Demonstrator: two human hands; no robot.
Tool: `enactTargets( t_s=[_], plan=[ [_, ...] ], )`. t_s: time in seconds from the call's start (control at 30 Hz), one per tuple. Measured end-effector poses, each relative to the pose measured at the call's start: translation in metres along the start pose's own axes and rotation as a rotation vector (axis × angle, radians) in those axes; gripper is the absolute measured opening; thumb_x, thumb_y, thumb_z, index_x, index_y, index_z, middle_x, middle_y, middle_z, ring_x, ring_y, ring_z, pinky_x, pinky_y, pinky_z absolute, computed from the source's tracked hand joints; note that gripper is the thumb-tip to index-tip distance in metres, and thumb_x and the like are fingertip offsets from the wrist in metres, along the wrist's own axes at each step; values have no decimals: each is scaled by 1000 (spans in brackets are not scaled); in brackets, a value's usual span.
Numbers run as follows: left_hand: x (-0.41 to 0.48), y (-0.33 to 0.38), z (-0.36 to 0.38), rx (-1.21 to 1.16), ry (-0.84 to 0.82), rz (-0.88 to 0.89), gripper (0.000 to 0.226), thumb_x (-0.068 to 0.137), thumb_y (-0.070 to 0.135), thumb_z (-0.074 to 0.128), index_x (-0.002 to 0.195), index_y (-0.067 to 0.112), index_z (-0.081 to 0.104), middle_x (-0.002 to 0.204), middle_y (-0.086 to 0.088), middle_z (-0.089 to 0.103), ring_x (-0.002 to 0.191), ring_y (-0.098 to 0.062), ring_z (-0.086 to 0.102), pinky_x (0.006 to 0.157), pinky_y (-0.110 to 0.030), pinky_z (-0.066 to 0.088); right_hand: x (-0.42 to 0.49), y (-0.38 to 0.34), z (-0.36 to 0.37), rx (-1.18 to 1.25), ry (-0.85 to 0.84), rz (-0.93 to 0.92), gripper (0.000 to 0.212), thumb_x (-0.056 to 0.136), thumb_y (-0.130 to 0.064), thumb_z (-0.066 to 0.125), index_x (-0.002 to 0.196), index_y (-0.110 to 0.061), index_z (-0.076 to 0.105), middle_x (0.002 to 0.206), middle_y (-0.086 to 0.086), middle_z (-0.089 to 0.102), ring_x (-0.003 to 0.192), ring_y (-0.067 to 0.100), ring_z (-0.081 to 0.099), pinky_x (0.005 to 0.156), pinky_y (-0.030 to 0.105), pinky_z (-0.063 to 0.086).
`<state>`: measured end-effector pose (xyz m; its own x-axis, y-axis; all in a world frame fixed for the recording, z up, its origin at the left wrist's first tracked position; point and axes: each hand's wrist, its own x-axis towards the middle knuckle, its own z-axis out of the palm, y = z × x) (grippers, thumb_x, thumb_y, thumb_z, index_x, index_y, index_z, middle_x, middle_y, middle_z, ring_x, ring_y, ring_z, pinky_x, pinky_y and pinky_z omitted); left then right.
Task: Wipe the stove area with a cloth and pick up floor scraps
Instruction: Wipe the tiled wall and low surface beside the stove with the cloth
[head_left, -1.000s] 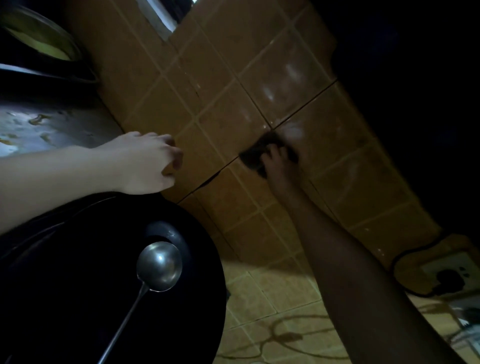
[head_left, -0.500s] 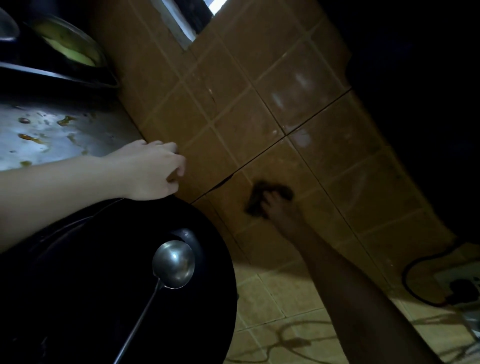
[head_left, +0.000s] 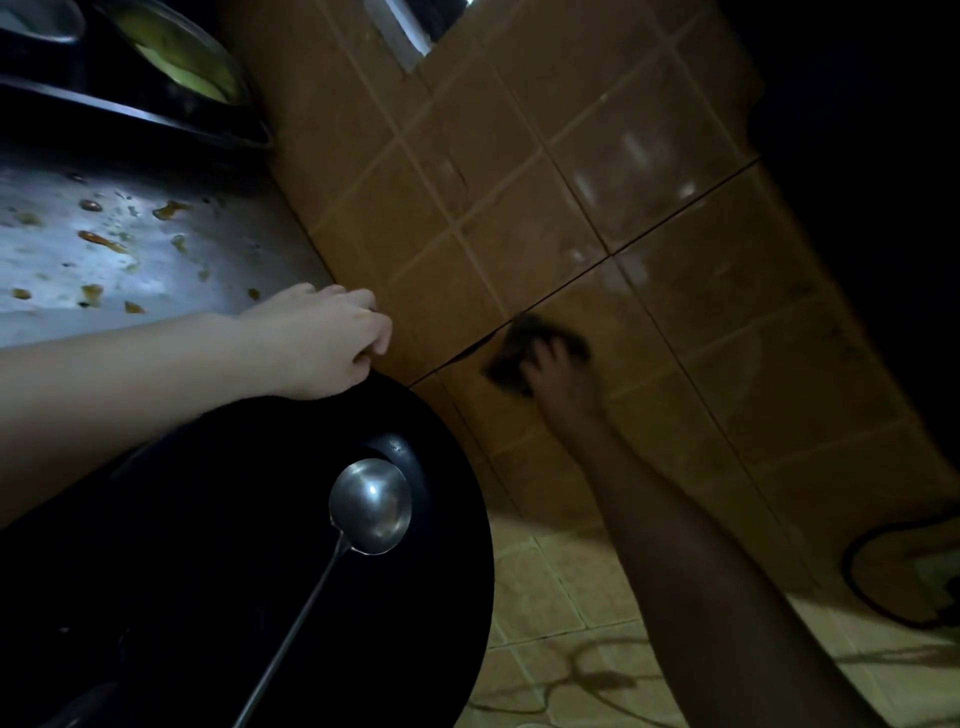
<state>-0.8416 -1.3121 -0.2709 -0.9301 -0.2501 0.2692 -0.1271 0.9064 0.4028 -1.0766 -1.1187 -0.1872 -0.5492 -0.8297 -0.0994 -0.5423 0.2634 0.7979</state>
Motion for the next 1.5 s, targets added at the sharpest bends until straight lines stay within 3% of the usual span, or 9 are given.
enactTargets(
  t_s=[0.07, 0.2, 0.33, 0.5, 0.87, 1.03, 1.17, 1.33, 1.5],
  plan=[
    [1, 3, 2, 1, -18, 14, 20, 91, 34, 46, 111, 34, 50, 120, 5, 47, 113, -19, 49, 90, -36, 39, -29, -22, 33, -27, -144, -143, 36, 93, -13, 42, 128, -10, 49, 149, 12, 28, 138, 32, 23, 102, 46, 34],
    [4, 5, 6, 11, -16, 24, 25, 92, 36, 45, 117, 34, 47, 120, 4, 46, 113, -20, 49, 89, -36, 39, -63, -20, 60, -79, -109, -211, 29, 90, -26, 54, 117, -22, 63, 142, 6, 45, 134, 24, 37, 97, 39, 42],
    [5, 0, 0, 43, 20, 38, 32, 94, 38, 41, 125, 33, 39, 120, 2, 46, 114, -21, 49, 88, -36, 40, -68, -7, 57, -100, -171, -293, 33, 92, -23, 53, 124, -19, 58, 148, 11, 37, 137, 26, 33, 105, 44, 34],
    [2, -14, -11, 111, 7, 20, 41, 95, 41, 37, 135, 35, 31, 131, 4, 44, 120, -19, 47, 94, -35, 39, -29, 35, 15, -54, -109, -89, 48, 95, -21, 46, 142, -23, 33, 157, 12, 13, 144, 30, 12, 113, 49, 18],
    [-13, -48, -41, 121, -18, -11, 42, 95, 46, 35, 135, 36, 29, 136, 5, 40, 123, -17, 44, 98, -33, 38, 83, 82, -110, 328, 484, 507, 43, 93, -10, 52, 134, -20, 46, 156, 15, 16, 143, 35, 10, 112, 54, 24],
    [-26, -54, -43, 131, -8, 9, 37, 95, 42, 36, 132, 37, 29, 134, 8, 38, 122, -14, 43, 97, -30, 37, 97, 43, -89, 65, 158, 108, 46, 95, -16, 45, 139, -18, 33, 156, 15, 13, 144, 34, 7, 107, 49, 32],
    [-33, -53, -46, 102, 24, 23, 39, 96, 44, 35, 134, 39, 26, 135, 10, 37, 123, -13, 43, 95, -29, 36, 76, 1, -48, 6, -177, -118, 45, 97, -23, 43, 140, -20, 32, 157, 9, 9, 145, 28, 0, 113, 52, 19],
    [-35, -55, -52, 55, 86, 24, 37, 95, 48, 37, 131, 41, 29, 133, 12, 39, 121, -12, 44, 96, -29, 36, 58, -5, -42, -52, -239, -67, 50, 97, -23, 44, 144, -21, 26, 159, 7, 3, 146, 27, -1, 116, 51, 12],
    [-40, -80, -61, 37, 116, -21, 37, 92, 46, 29, 127, 38, 35, 129, 11, 44, 118, -12, 48, 95, -32, 41, 83, 22, -91, -6, -13, 247, 60, 97, -17, 44, 148, -23, 14, 158, 11, 3, 145, 31, 3, 115, 50, 17]
  ],
)
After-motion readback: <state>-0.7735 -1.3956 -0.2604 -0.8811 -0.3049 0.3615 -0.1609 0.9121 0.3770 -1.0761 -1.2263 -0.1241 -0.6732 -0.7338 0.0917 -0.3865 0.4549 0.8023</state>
